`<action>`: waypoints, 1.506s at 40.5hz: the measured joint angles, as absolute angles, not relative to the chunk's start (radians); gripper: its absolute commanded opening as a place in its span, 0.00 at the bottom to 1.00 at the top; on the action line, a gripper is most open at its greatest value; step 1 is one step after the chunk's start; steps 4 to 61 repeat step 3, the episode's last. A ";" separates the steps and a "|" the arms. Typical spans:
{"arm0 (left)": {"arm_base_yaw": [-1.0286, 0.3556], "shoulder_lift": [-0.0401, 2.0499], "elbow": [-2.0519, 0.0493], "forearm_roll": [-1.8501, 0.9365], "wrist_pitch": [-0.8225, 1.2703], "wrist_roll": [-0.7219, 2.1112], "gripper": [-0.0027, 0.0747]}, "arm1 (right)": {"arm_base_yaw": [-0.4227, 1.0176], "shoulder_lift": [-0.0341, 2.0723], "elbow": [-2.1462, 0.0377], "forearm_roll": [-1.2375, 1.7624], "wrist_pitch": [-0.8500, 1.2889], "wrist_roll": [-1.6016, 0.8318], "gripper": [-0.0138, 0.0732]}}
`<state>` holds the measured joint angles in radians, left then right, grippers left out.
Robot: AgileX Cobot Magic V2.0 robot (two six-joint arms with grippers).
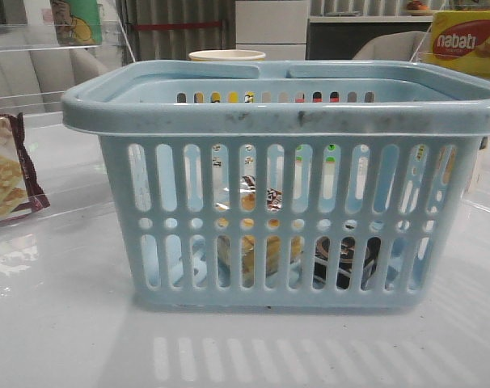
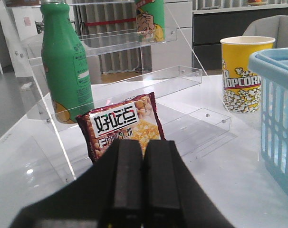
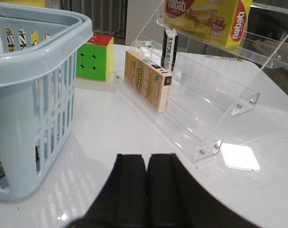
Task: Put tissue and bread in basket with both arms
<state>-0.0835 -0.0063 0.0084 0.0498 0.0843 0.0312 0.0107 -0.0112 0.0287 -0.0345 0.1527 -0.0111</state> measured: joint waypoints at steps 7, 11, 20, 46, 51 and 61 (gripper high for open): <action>-0.084 -0.006 0.008 0.050 0.084 0.031 0.15 | 0.011 -0.011 0.029 -0.035 0.153 -0.011 0.22; -0.084 -0.006 0.008 0.050 0.084 0.031 0.15 | 0.011 -0.011 0.029 -0.035 0.153 -0.011 0.22; -0.084 -0.006 0.008 0.050 0.084 0.031 0.15 | 0.011 -0.011 0.029 -0.035 0.153 -0.011 0.22; -0.084 -0.006 0.008 0.050 0.084 0.031 0.15 | 0.011 -0.011 0.029 -0.035 0.153 -0.011 0.22; -0.084 -0.006 0.008 0.050 0.084 0.031 0.15 | 0.011 -0.011 0.029 -0.035 0.153 -0.011 0.22; -0.084 -0.006 0.008 0.050 0.084 0.031 0.15 | 0.011 -0.011 0.029 -0.035 0.153 -0.011 0.22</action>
